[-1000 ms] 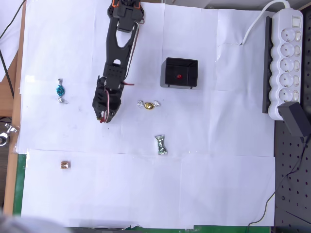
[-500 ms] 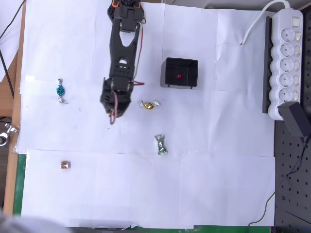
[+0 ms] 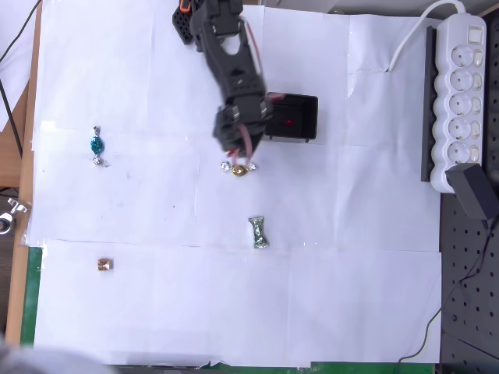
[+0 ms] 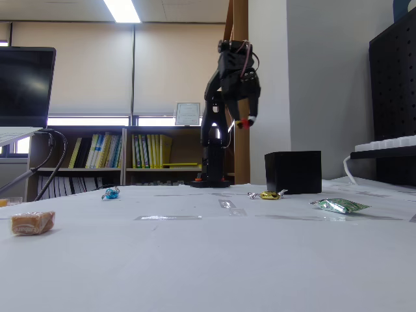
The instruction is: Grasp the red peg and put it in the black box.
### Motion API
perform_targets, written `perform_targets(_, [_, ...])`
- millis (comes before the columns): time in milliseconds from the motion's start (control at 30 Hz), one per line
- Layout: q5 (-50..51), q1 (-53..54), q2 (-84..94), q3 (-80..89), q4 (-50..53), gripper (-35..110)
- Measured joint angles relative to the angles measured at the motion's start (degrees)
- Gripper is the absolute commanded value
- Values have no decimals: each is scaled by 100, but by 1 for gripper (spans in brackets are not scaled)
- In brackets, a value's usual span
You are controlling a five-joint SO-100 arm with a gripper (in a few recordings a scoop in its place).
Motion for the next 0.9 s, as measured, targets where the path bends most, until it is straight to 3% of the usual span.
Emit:
perform_targets(500, [1020,-1986,167,659,246,0])
perform_targets(900, [1415,-2707,431,202,97,0])
